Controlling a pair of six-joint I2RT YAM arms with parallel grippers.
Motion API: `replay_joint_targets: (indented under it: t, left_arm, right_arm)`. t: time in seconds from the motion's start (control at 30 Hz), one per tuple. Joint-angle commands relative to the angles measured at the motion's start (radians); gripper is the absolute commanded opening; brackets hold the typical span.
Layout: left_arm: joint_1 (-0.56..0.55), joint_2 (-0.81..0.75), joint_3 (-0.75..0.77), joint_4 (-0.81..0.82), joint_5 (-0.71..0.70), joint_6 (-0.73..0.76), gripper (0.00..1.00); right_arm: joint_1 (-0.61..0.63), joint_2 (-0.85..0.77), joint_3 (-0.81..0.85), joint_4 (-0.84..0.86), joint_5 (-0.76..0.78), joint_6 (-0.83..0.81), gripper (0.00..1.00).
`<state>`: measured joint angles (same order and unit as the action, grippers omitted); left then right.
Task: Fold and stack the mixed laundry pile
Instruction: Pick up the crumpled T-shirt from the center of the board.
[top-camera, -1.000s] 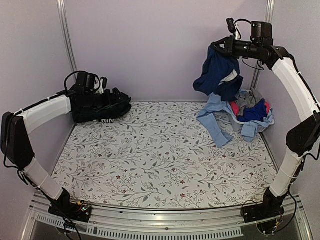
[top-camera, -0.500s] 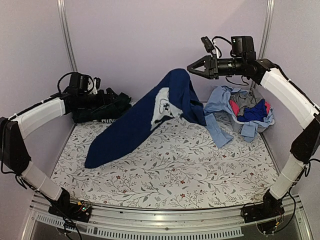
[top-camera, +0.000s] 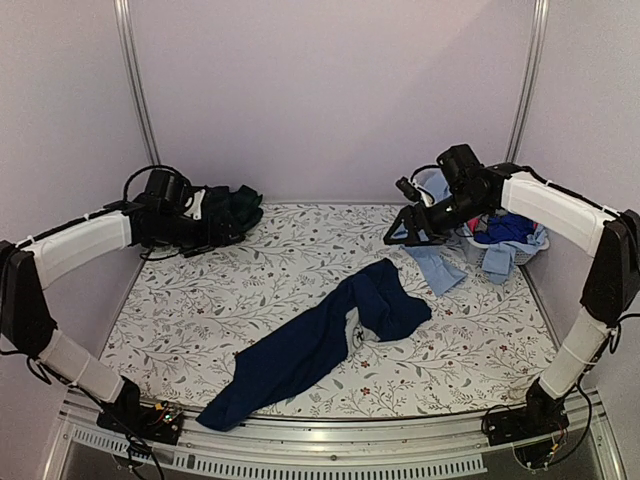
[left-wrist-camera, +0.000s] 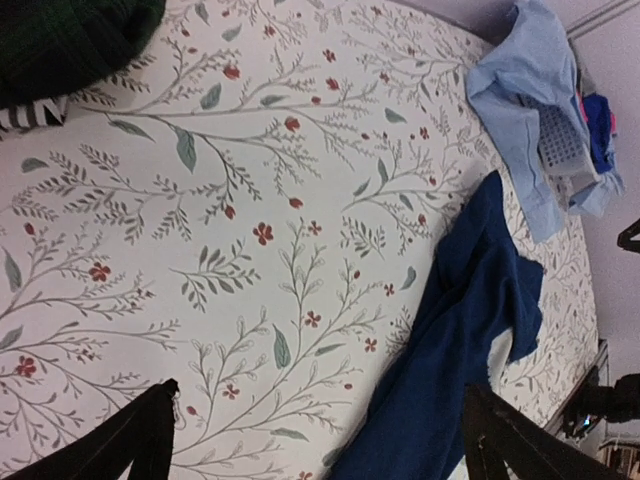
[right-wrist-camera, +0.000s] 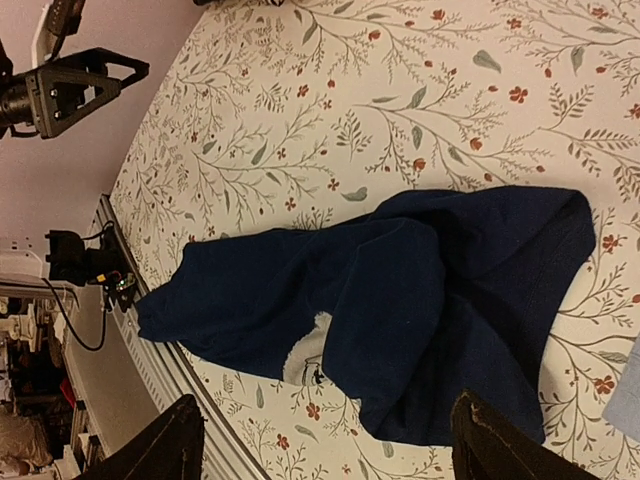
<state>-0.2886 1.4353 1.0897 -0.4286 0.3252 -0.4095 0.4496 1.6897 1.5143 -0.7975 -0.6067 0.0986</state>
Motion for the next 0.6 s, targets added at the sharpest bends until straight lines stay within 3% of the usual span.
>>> replay_joint_targets:
  t: [0.0, 0.17, 0.4, 0.57]
  left_arm:
    - [-0.158, 0.07, -0.062, -0.17, 0.062, 0.053, 0.99]
    - [-0.267, 0.126, -0.149, -0.185, 0.104, 0.01, 0.86]
    - [-0.33, 0.199, -0.224, -0.233, -0.024, -0.045, 0.78]
    - [-0.335, 0.253, -0.211, -0.236, -0.049, -0.066, 0.76]
  right_arm:
    - [0.087, 0.053, -0.105, -0.043, 0.03, -0.078, 0.84]
    - [0.094, 0.132, -0.102, 0.03, 0.115, -0.036, 0.85]
    - [0.077, 0.378, 0.19, -0.026, 0.289, 0.007, 0.87]
    - [0.053, 0.501, 0.294, -0.044, 0.379, 0.014, 0.94]
